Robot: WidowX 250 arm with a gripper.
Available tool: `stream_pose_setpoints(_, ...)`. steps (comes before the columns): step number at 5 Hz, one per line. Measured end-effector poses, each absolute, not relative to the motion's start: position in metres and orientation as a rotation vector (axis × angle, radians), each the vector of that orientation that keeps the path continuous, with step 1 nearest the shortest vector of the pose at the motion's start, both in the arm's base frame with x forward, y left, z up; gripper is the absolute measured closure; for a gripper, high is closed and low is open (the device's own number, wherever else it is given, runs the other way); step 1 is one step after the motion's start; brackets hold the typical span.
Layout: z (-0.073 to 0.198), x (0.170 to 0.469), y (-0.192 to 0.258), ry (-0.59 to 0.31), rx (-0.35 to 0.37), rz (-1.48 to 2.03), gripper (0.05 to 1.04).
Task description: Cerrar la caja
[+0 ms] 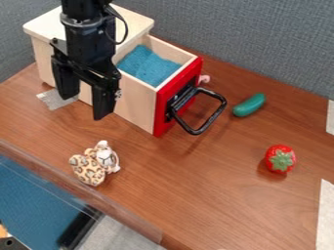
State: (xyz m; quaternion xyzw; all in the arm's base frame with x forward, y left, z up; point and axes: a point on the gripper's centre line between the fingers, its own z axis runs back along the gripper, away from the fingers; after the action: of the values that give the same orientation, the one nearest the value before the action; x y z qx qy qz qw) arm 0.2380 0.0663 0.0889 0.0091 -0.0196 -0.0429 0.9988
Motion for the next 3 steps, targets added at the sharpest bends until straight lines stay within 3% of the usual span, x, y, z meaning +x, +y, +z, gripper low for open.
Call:
stream_pose_setpoints(1, 0.083, 0.237, 0.065, -0.014, 0.010, -0.086, 0.083)
stream_pose_setpoints(3, 0.093, 0.263, -0.004, -0.044, -0.009, -0.214, 0.083)
